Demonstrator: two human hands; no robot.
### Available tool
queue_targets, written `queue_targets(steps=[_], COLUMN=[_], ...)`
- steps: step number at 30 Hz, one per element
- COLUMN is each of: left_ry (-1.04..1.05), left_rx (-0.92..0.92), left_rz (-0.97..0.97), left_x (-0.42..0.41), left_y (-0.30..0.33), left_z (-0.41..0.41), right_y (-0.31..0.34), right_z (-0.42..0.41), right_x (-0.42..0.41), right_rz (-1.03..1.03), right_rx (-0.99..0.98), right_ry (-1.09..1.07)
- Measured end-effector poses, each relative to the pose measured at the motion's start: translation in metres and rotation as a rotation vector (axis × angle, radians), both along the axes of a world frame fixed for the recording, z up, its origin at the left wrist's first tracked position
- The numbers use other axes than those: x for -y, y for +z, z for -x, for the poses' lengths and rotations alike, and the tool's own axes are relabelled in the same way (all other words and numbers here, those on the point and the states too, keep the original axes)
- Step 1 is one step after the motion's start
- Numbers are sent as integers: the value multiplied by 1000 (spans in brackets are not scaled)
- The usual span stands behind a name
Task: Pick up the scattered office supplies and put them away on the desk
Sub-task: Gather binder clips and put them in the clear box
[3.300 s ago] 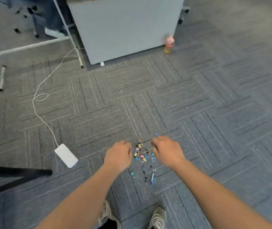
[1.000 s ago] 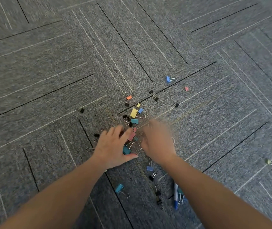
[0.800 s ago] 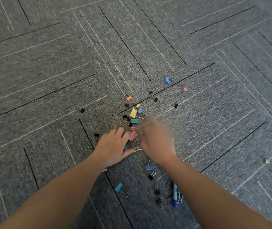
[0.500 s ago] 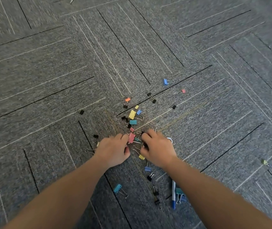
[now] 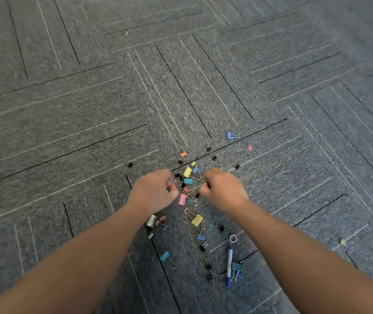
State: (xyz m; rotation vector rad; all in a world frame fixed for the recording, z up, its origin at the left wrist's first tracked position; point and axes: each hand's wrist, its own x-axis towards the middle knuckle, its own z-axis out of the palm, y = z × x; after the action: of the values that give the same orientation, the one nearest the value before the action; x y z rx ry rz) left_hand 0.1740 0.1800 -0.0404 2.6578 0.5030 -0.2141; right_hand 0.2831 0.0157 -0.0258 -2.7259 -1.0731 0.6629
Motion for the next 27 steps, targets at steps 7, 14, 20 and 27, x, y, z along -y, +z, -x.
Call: queue_targets(steps=[7,14,20,27], left_ry=[282,735,1042,1437], left_rx=[43,174,292,341], left_rz=[53,4,-117,-287], left_x=[-21,-93,-160,-214], left_y=[214,507,715,827], left_z=[53,158,302,513], right_y=[201,492,709,823], right_z=[25,92,225,451], right_x=[-42,-164,-295,-406], right_rz=[-95,-377,-631,-767], right_rx=[35,79,80,-51], right_ry=[124,313,601,957])
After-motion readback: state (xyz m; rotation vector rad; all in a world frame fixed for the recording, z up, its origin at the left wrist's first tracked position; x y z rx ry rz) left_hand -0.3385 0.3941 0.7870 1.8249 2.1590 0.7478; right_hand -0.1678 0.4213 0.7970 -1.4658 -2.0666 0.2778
